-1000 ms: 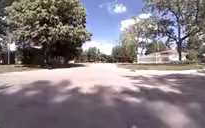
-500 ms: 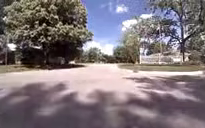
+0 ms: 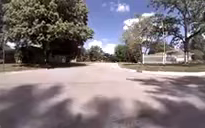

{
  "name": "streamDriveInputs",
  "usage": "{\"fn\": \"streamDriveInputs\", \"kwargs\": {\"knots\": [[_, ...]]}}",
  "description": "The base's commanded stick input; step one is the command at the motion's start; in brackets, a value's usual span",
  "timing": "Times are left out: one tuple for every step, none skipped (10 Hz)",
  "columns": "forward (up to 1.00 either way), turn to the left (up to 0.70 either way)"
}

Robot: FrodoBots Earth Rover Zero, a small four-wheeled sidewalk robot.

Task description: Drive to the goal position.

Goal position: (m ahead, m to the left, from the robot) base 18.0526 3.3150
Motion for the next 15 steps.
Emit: {"fn": "streamDriveInputs", "kwargs": {"knots": [[0.85, 0.00], [0.85, -0.16], [0.85, -0.30], [0.85, -0.33], [0.85, -0.34], [0.85, -0.34], [0.85, -0.33], [0.85, -0.06], [0.85, 0.00], [0.85, 0.00], [0.85, 0.00], [0.85, 0.00], [0.85, 0.00], [0.85, 0.00], [0.85, 0.00]]}}
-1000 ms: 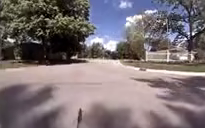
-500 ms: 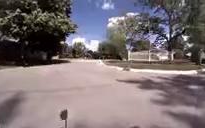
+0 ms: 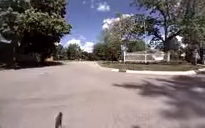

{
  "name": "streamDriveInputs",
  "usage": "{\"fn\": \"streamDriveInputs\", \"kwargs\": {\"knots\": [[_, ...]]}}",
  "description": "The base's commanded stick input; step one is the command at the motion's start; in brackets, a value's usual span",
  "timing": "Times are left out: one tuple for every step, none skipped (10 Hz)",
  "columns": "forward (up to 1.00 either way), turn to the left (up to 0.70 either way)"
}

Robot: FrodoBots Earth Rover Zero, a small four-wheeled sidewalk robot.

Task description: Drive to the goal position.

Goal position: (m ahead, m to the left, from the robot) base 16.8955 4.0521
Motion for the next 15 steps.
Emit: {"fn": "streamDriveInputs", "kwargs": {"knots": [[0.85, 0.00], [0.85, 0.00], [0.85, 0.00], [0.85, 0.00], [0.85, 0.00], [0.85, 0.00], [0.85, 0.00], [0.85, 0.00], [0.85, 0.00], [0.85, 0.00], [0.85, 0.00], [0.85, 0.00], [0.85, 0.00], [0.85, 0.00], [0.85, 0.00]]}}
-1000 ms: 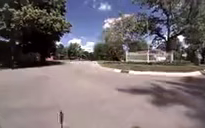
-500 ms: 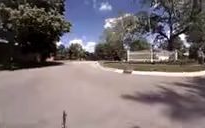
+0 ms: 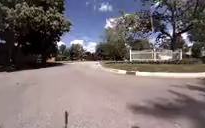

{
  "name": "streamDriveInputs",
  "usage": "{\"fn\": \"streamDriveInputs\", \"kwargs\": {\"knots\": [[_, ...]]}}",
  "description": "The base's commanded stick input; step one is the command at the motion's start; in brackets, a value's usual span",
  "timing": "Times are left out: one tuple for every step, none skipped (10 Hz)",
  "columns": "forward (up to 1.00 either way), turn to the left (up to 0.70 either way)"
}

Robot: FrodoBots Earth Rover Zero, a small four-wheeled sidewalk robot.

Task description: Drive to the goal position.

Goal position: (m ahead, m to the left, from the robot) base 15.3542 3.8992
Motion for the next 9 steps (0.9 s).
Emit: {"fn": "streamDriveInputs", "kwargs": {"knots": [[0.85, 0.00], [0.85, 0.00], [0.85, 0.00], [0.85, 0.00], [0.85, 0.00], [0.85, 0.00], [0.85, 0.00], [0.85, 0.00], [0.85, 0.00]]}}
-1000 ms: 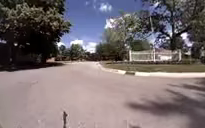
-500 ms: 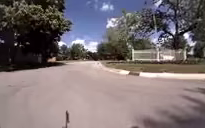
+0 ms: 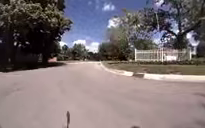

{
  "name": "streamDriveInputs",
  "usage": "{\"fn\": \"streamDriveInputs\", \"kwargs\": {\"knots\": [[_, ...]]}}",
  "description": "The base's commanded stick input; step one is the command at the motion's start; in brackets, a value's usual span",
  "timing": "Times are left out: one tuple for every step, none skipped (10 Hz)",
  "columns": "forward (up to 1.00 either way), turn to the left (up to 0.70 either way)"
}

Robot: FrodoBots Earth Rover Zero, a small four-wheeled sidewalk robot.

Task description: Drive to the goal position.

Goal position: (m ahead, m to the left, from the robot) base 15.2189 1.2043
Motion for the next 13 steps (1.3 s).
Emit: {"fn": "streamDriveInputs", "kwargs": {"knots": [[0.85, 0.00], [0.85, 0.00], [0.85, 0.00], [0.85, 0.00], [0.85, 0.00], [0.85, 0.00], [0.85, 0.00], [0.85, 0.00], [0.85, 0.00], [0.85, 0.00], [0.85, 0.00], [0.85, 0.00], [0.85, 0.00]]}}
